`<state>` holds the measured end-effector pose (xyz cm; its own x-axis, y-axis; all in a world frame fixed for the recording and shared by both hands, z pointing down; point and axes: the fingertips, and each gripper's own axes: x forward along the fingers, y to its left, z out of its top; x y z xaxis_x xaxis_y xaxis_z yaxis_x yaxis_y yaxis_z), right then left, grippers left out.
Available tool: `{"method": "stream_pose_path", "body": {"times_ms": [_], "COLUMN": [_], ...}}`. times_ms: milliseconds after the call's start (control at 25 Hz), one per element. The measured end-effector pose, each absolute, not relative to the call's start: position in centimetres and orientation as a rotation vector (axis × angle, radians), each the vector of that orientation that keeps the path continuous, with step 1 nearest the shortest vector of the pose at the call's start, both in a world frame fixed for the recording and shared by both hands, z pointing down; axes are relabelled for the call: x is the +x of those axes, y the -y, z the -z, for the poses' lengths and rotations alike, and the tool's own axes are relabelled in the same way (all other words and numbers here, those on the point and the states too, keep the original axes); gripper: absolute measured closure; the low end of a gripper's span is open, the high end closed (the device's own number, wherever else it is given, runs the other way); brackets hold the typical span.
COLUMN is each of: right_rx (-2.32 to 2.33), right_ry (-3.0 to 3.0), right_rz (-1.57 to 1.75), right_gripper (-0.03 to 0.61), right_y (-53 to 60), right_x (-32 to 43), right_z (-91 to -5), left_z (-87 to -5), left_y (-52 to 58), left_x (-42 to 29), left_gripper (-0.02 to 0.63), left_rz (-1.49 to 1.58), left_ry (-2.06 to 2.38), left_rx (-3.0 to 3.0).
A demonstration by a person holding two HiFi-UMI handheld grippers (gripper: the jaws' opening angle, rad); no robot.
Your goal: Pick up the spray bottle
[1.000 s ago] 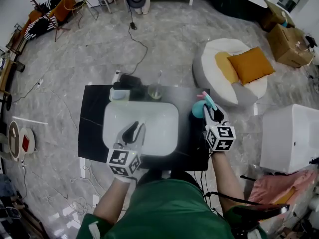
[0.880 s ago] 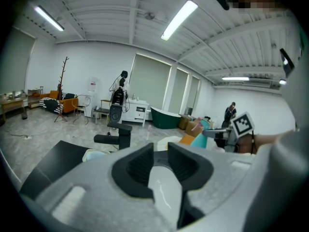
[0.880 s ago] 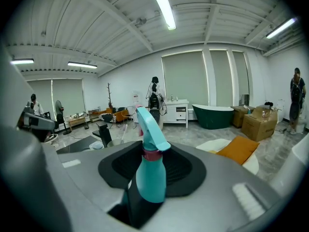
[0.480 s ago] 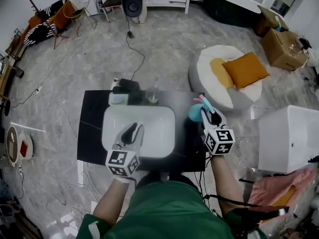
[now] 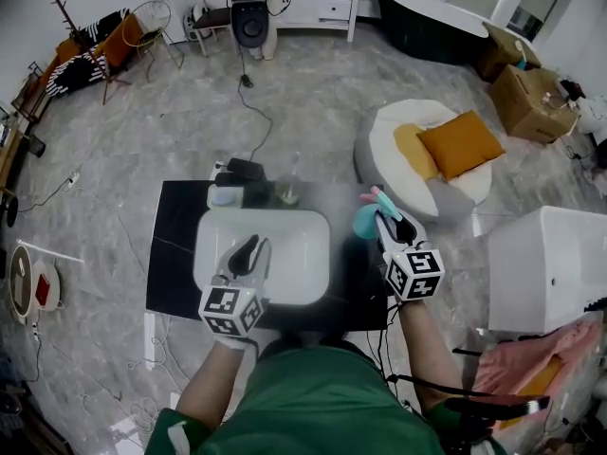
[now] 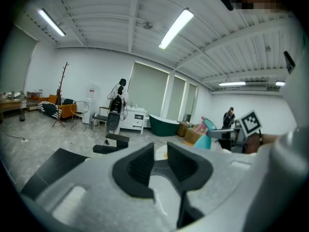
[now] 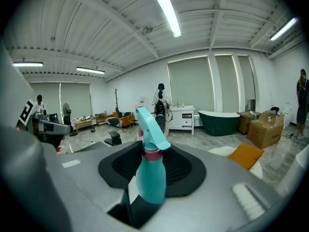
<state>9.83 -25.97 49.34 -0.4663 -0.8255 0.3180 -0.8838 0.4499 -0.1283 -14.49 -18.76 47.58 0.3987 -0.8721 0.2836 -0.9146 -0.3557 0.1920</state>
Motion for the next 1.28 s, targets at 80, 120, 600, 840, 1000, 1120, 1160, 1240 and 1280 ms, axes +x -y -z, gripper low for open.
{"method": "stream_pose_path", "body": {"times_ms": [80, 120, 600, 840, 1000, 1120, 1160, 1240, 1280], "right_rx": [1.486, 1.484, 1.542, 1.575, 1.616, 1.635, 1.637, 1.633, 1.629], "right_ry": [2.502, 2.508, 2.556, 2.593, 2.61, 2.634, 2.645, 2.668, 2.68], "right_rz": [-0.397, -0.391, -0.289, -0.233, -0.196, -0.163, -0.15, -0.133, -0.126], "right_gripper": [0.445, 0.445, 0.445, 0.445, 0.445, 0.445, 0.445, 0.445, 0.446], "right_y": [25.7, 25.5, 23.9, 23.1, 22.6, 22.6, 22.5, 22.3, 22.2], "right_x": [9.6, 9.5, 9.9, 10.3, 10.9, 11.1, 11.1, 11.0, 11.0], "right_z": [-48.5, -48.1, -43.4, -40.2, -38.2, -36.7, -36.2, -35.5, -35.2], "left_z": [-47.0, -46.8, -44.8, -43.4, -42.9, -42.6, -42.4, -42.2, -42.1], "left_y": [18.6, 18.6, 18.5, 18.5, 18.6, 19.1, 19.2, 19.4, 19.4], "left_x": [-14.7, -14.9, -15.0, -14.9, -14.9, -14.9, -14.9, -14.9, -14.9], "left_gripper": [0.531, 0.532, 0.534, 0.535, 0.536, 0.537, 0.537, 0.538, 0.538], "left_rz": [-0.178, -0.172, -0.117, -0.091, -0.077, -0.066, -0.062, -0.055, -0.051], "left_ry": [1.564, 1.568, 1.576, 1.572, 1.571, 1.571, 1.571, 1.571, 1.571], "left_rx": [2.348, 2.35, 2.391, 2.417, 2.426, 2.431, 2.433, 2.437, 2.438]}}
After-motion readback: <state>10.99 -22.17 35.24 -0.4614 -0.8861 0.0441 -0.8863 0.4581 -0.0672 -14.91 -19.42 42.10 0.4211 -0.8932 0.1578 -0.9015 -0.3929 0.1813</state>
